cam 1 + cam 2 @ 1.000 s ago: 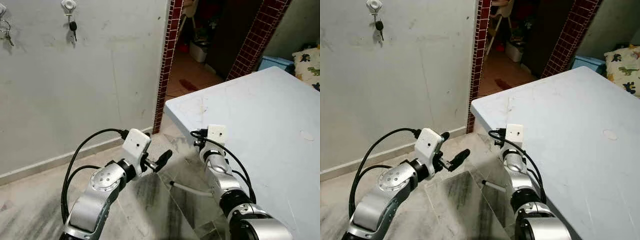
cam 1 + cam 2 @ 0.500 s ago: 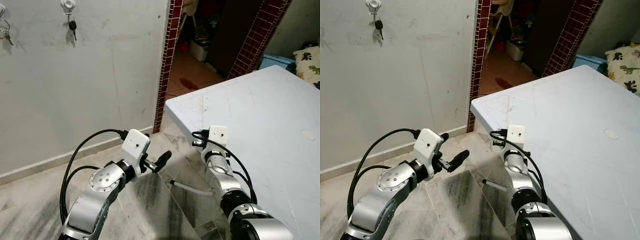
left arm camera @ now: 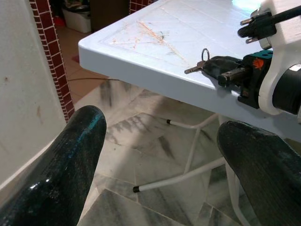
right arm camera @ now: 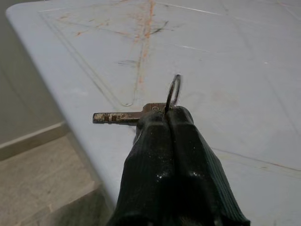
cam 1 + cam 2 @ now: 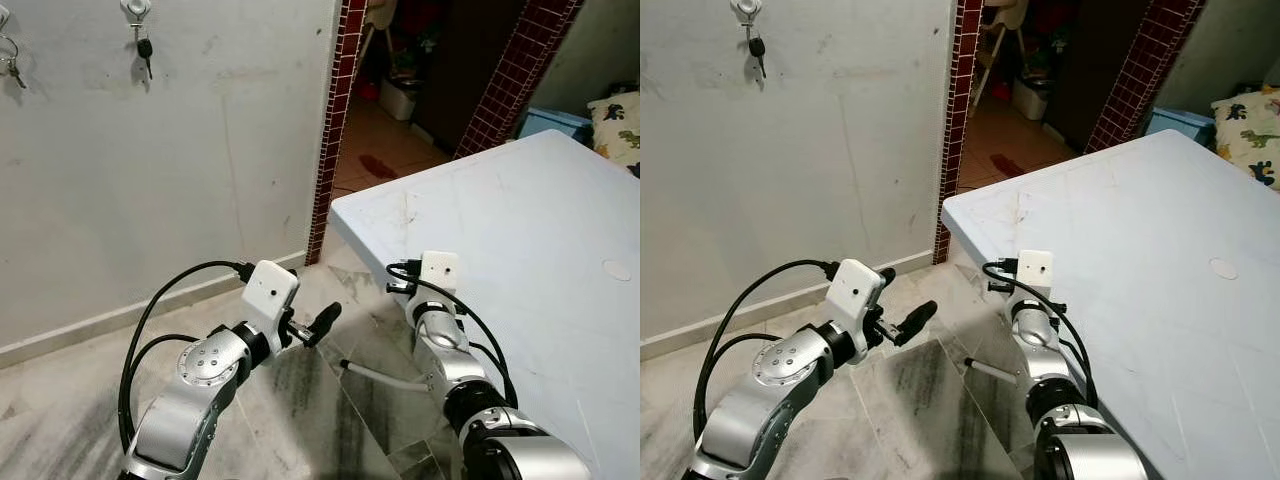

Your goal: Hang keys on a hook

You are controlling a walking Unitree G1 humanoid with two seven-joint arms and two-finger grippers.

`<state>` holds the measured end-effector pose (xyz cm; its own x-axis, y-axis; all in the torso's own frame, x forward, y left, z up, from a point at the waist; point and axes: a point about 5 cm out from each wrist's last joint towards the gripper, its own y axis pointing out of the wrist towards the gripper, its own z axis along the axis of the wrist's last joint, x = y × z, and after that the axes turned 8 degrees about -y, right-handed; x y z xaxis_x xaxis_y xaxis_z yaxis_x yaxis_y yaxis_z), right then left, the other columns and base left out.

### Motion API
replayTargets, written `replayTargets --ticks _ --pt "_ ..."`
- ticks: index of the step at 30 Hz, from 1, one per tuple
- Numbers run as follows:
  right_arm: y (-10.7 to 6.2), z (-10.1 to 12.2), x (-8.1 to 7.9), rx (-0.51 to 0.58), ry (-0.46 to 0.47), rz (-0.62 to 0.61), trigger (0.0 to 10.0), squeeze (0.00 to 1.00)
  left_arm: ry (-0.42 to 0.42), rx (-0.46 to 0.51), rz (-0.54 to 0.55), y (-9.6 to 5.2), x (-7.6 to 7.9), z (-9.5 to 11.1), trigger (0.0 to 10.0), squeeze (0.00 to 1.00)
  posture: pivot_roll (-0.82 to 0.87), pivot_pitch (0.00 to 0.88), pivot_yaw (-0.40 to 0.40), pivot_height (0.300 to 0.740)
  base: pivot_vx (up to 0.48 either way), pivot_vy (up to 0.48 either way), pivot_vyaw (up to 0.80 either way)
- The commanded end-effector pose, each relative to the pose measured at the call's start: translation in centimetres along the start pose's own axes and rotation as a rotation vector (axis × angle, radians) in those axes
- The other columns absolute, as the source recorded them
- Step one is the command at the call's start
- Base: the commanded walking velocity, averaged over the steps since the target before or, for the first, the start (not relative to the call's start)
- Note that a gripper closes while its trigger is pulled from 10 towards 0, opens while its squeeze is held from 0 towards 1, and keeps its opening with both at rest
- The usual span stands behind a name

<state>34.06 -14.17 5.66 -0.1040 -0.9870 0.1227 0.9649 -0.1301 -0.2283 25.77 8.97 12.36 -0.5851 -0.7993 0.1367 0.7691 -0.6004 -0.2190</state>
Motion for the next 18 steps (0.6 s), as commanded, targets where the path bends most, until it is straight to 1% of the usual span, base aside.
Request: replayTargets --ticks 1,2,3,8,9,11,12,13,14,15,18 --pt "0.5 1.6 1.1 0.069 0.032 -0.033 0.0 0.00 0.008 0.019 -0.009 0.2 0.4 0.4 10.0 0.00 0.23 0.040 -0.126 0.740 0.000 0.000 0.00" --pt "0.7 2.1 1.2 0.090 0.040 -0.033 0.0 0.00 0.008 0.020 -0.008 0.2 0.4 0.4 10.0 0.00 0.23 0.036 -0.128 0.740 0.000 0.000 0.00" --pt "0.8 3.1 1.5 0.128 0.051 -0.032 0.0 0.00 0.007 0.022 -0.007 0.4 0.4 0.4 10.0 0.00 0.23 0.035 -0.129 0.740 0.000 0.000 0.00" --pt "1.1 4.5 1.9 0.187 0.065 -0.026 0.0 0.00 0.006 0.027 -0.007 0.6 0.5 0.4 10.0 0.00 0.21 0.023 -0.130 0.740 0.000 0.000 0.00" --pt "1.1 5.1 2.0 0.214 0.063 -0.022 0.0 0.00 0.005 0.031 -0.008 0.7 0.5 0.4 10.0 0.00 0.21 0.018 -0.130 0.740 0.000 0.000 0.00" --pt "1.1 5.3 2.1 0.221 0.048 -0.017 0.0 0.00 0.006 0.032 -0.007 0.9 0.6 0.5 10.0 0.00 0.20 0.014 -0.129 0.740 0.000 0.000 0.00" --pt "1.0 5.3 2.1 0.225 0.035 -0.019 2.3 0.00 0.006 0.036 -0.006 1.0 0.6 0.5 10.0 0.00 0.20 0.012 -0.129 0.740 0.000 0.000 0.00" --pt "1.0 5.3 2.1 0.225 0.035 -0.019 2.3 0.00 0.006 0.036 -0.006 1.0 0.6 0.5 10.0 0.00 0.20 0.012 -0.129 0.740 0.000 0.000 0.00" --pt "0.9 5.3 2.2 0.229 0.026 -0.022 9.5 0.61 0.007 0.042 0.002 1.1 0.5 0.6 10.0 0.00 0.20 0.010 -0.128 0.740 0.000 0.000 0.00" --pt "0.8 5.3 2.2 0.231 0.014 -0.026 10.0 1.00 0.006 0.051 0.014 1.1 0.4 0.7 10.0 0.00 0.20 0.007 -0.127 0.740 0.000 0.000 0.00" --pt "0.5 5.0 2.5 0.234 0.001 -0.037 10.0 1.00 0.014 0.070 0.044 1.1 -0.2 0.9 10.0 0.00 0.20 0.005 -0.125 0.740 0.000 0.000 0.00"
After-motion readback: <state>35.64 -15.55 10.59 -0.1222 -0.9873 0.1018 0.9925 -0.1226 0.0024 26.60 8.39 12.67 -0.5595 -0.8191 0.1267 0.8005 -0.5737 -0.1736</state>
